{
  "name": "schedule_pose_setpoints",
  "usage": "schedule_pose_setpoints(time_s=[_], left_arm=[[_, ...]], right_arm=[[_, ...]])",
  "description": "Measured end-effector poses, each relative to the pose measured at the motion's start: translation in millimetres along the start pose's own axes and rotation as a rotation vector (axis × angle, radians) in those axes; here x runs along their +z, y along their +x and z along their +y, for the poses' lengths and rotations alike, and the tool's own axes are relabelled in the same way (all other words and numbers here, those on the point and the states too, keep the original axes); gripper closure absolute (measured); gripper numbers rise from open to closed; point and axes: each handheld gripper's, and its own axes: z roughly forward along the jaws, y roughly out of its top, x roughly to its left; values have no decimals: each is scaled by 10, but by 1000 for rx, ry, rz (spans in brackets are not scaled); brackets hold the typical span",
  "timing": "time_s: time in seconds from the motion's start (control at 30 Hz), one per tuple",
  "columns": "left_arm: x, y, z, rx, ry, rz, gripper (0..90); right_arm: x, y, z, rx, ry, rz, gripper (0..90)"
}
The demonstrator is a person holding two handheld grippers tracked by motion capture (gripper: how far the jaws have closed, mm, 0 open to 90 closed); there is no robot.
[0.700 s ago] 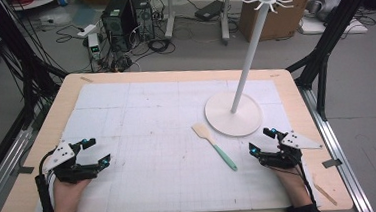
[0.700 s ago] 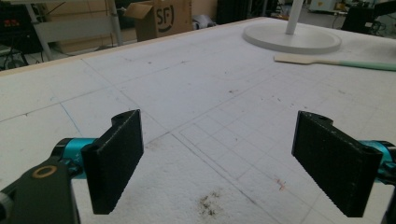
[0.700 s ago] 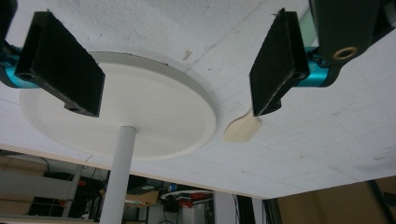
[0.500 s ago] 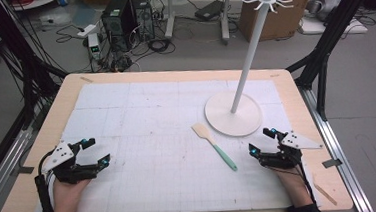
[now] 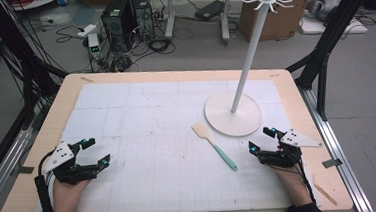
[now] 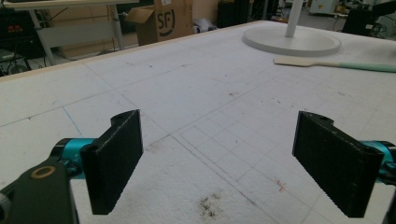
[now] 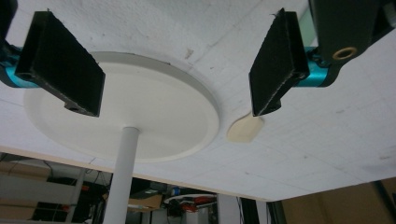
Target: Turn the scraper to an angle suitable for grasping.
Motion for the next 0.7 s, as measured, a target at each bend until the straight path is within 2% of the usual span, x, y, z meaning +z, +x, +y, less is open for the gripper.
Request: schedule_pose_setpoints(time_s=[0.2, 0.33, 0.47, 0.57, 0.63, 0.7], left_arm=[[-1, -5, 1, 6, 5, -1, 169], [1, -5, 0, 4, 2, 3, 169], [2, -6, 1, 3, 4, 2, 169], [1, -5, 1, 6, 4, 0, 169], [2, -7, 1, 8, 4, -1, 169], [2, -7, 1, 8, 4, 0, 169]], right_arm=[[131, 94, 84, 6, 39, 19, 199], [298, 208, 150, -11, 95, 44, 218], [486, 337, 219, -32, 144, 62, 267], [569, 388, 241, -43, 155, 59, 301], [675, 459, 264, -36, 182, 62, 355], [709, 481, 268, -35, 193, 64, 366]])
